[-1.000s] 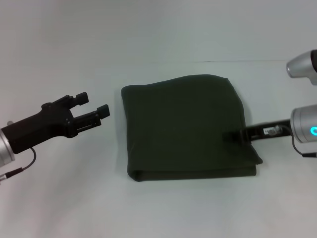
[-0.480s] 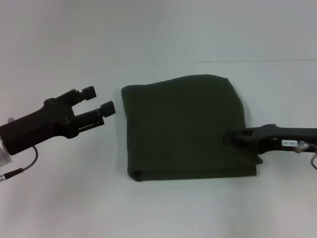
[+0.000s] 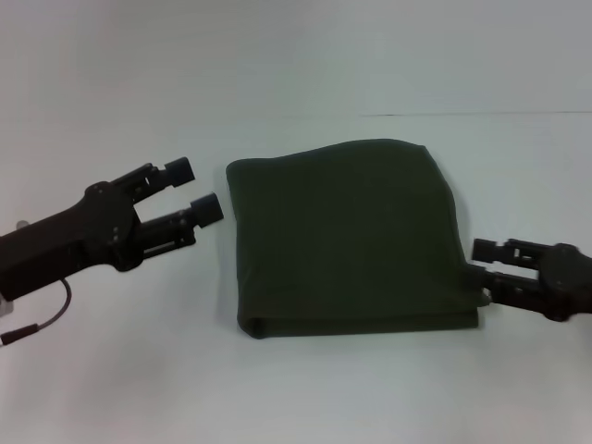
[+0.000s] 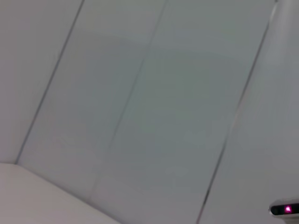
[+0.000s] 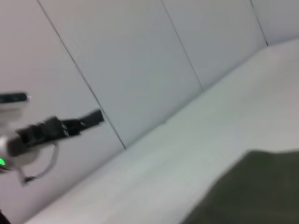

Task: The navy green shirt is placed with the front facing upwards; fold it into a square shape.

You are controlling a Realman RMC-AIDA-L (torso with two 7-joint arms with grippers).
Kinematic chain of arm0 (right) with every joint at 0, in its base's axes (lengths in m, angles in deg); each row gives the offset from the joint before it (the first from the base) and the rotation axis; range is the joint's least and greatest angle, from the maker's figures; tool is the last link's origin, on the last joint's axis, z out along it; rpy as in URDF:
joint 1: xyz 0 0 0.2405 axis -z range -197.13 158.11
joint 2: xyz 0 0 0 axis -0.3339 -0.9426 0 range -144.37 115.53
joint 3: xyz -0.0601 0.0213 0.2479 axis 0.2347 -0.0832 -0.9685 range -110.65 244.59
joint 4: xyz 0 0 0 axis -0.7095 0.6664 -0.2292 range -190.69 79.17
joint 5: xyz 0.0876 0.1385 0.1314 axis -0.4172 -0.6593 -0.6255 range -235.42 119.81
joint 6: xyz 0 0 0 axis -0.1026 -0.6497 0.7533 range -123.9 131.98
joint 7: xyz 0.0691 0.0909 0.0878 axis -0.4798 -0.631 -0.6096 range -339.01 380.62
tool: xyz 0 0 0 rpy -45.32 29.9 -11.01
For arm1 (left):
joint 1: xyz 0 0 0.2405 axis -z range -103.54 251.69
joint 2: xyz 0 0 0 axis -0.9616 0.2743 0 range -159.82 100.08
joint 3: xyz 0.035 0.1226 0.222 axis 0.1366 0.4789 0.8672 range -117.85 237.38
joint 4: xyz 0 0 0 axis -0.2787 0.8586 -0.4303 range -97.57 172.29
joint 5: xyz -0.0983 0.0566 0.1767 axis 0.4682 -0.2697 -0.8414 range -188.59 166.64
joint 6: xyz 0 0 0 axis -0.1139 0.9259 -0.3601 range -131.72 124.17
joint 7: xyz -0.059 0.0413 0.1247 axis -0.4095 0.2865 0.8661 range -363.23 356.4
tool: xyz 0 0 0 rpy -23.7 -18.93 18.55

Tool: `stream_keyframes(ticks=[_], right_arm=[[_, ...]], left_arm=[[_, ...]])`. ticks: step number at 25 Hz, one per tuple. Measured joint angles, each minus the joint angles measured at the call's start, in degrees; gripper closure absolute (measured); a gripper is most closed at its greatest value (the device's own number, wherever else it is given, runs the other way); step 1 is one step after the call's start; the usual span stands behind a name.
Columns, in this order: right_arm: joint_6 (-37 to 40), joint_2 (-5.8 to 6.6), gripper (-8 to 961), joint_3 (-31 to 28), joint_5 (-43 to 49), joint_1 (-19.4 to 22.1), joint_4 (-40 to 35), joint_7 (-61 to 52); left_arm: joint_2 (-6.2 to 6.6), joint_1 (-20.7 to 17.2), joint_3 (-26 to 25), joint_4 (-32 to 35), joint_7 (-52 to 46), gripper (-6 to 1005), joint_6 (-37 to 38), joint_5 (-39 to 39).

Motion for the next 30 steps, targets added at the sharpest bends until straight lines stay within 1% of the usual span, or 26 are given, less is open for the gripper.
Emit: stream_keyframes(ticks=[1,4,7,9,12,16,20,22,28,30], right_arm=[[1.9,-0.08,491,-1.5,0.0,0.4,0.0,1.2],[6.4,-0.07,370,-4.4,-0.1,1.1,0.0,3.4],[8.8,0.39,248,-4.6,0.1,1.3,-0.7,3.4],[10.4,0.56,35,-4.0,0.6,1.1,-1.9,3.0],[12.7,0.58,29,-2.9,2.3,0.2,-4.8,1.7],[13.2,0.72,23,-2.4,5.7,-0.9,-6.7,0.0],[13.1,1.07,23,-2.4,7.0,-1.4,-6.8,-0.2],[13.1,1.54,23,-2.4,7.3,-1.4,-6.8,-0.2],[12.8,1.62,22,-2.1,8.8,-1.7,-6.5,-0.2],[12.6,1.39,22,-2.0,10.1,-2.1,-6.3,-0.1]], left_arm=[[0.00,0.0,0.0,0.0,0.0,125,0.0,0.0],[-0.34,-0.3,2.1,1.6,1.2,125,2.6,-0.5],[-0.30,-0.3,5.0,2.7,1.0,125,3.5,-1.0],[-0.21,-0.1,6.5,3.1,0.6,125,3.8,-1.9],[-0.08,0.9,8.6,3.4,-0.7,125,3.9,-3.9],[0.00,1.8,10.3,3.4,-2.9,124,3.9,-6.5],[-0.12,1.6,10.5,3.4,-4.2,124,4.0,-6.8],[-0.16,1.4,10.4,3.2,-4.8,125,4.0,-6.9],[-0.20,0.8,10.4,2.7,-5.3,124,4.1,-7.4],[-0.31,0.6,10.6,2.7,-5.3,124,4.2,-7.6]])
